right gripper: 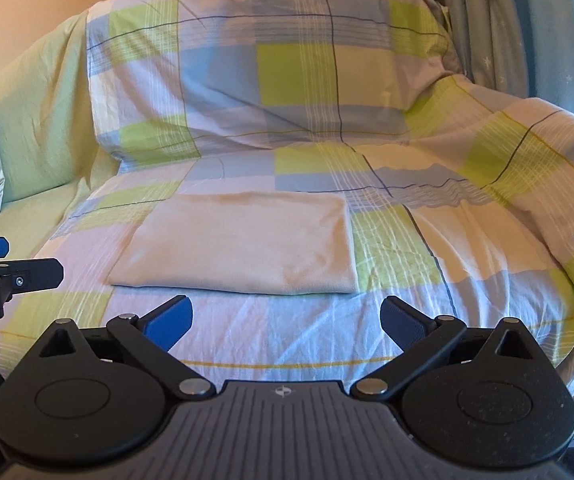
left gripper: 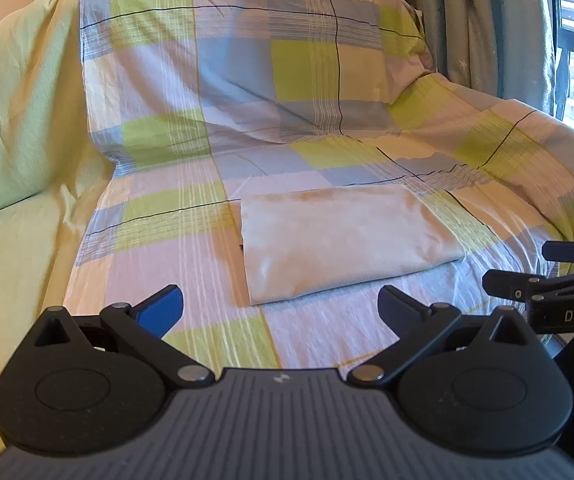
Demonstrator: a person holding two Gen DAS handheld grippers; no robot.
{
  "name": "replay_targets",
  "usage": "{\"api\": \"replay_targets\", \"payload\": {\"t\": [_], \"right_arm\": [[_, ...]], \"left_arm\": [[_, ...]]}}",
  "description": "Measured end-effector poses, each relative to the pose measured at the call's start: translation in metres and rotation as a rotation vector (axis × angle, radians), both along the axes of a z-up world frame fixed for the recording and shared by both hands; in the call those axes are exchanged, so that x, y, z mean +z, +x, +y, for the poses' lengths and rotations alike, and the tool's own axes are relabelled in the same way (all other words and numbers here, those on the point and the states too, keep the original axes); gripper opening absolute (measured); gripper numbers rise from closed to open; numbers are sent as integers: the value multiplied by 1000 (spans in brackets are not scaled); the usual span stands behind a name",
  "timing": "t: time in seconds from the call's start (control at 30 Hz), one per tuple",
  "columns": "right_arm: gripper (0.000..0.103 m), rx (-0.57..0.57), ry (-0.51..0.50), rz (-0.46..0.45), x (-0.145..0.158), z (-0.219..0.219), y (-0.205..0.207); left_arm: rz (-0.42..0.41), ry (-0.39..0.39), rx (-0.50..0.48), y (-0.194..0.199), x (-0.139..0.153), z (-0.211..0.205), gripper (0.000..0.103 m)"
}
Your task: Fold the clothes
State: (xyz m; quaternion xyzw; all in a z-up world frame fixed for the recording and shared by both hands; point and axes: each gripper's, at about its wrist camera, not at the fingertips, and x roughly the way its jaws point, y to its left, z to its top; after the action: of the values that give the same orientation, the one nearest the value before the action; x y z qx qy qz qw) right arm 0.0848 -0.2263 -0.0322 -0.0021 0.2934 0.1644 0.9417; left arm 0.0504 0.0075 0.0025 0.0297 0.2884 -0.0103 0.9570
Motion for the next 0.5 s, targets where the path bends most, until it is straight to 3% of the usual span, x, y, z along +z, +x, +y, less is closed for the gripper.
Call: {"api": "replay_targets", "payload": {"t": [0.5], "right_arm": [[103, -40, -25, 108, 20, -7, 5]], "left_arm": [[62, -42, 22, -3, -1, -1, 102]]}}
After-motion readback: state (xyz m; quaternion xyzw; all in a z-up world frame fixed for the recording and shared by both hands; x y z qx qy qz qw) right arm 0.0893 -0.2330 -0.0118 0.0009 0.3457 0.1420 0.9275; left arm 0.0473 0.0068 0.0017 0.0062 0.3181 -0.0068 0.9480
